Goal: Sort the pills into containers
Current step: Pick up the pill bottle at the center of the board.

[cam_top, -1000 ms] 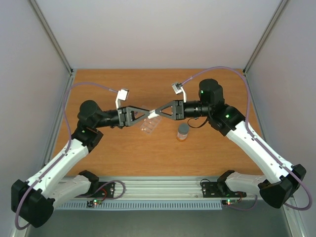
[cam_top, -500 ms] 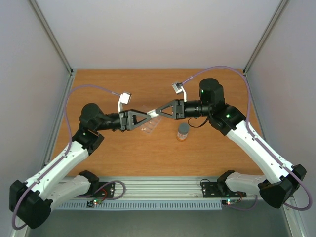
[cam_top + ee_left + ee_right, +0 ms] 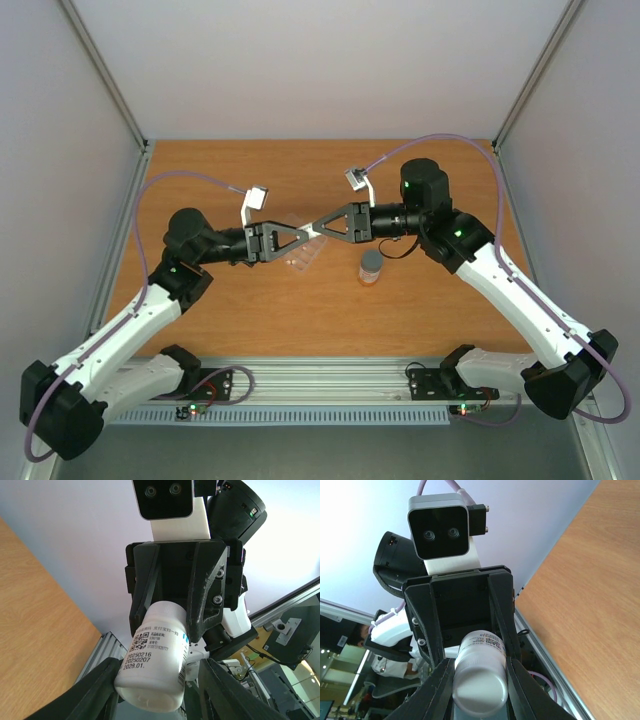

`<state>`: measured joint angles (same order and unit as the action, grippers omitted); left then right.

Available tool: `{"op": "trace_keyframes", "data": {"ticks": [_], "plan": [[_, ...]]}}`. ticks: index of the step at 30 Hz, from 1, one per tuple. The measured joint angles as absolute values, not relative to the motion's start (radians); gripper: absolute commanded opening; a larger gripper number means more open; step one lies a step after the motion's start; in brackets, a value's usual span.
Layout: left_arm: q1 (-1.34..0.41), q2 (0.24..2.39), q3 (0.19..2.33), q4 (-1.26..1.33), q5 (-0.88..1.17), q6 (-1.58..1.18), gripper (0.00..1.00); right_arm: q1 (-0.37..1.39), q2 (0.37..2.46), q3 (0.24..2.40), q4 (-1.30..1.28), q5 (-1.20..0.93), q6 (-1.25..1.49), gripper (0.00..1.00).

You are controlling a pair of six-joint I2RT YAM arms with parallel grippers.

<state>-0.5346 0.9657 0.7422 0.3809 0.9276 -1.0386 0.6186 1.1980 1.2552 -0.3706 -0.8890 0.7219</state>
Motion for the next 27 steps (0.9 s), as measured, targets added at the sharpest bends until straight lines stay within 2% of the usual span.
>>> {"op": "trace_keyframes", "data": {"ticks": [7, 12, 17, 21, 24, 27], "plan": [[-0.536, 0.968, 0.742, 0.382, 0.918, -1.038, 0.45, 0.619, 1.2, 1.252, -0.369, -0.894, 0.722, 0.01], [-0.538, 0.971, 0.742, 0.382, 0.908, -1.037, 0.32, 0.619, 1.2, 1.241, -0.355, -0.905, 0.722, 0.01], [-0.538, 0.975, 0.742, 0.393, 0.911, -1.035, 0.32, 0.617, 1.2, 1.233, -0.331, -0.916, 0.731, 0.01], [-0.536, 0.976, 0.742, 0.394, 0.912, -1.036, 0.17, 0.617, 1.2, 1.227, -0.318, -0.918, 0.74, 0.01], [-0.534, 0.976, 0.742, 0.398, 0.913, -1.035, 0.08, 0.616, 1.2, 1.225, -0.31, -0.919, 0.744, 0.07], [-0.533, 0.977, 0.742, 0.403, 0.912, -1.032, 0.01, 0.616, 1.201, 1.225, -0.305, -0.92, 0.745, 0.22]]}}
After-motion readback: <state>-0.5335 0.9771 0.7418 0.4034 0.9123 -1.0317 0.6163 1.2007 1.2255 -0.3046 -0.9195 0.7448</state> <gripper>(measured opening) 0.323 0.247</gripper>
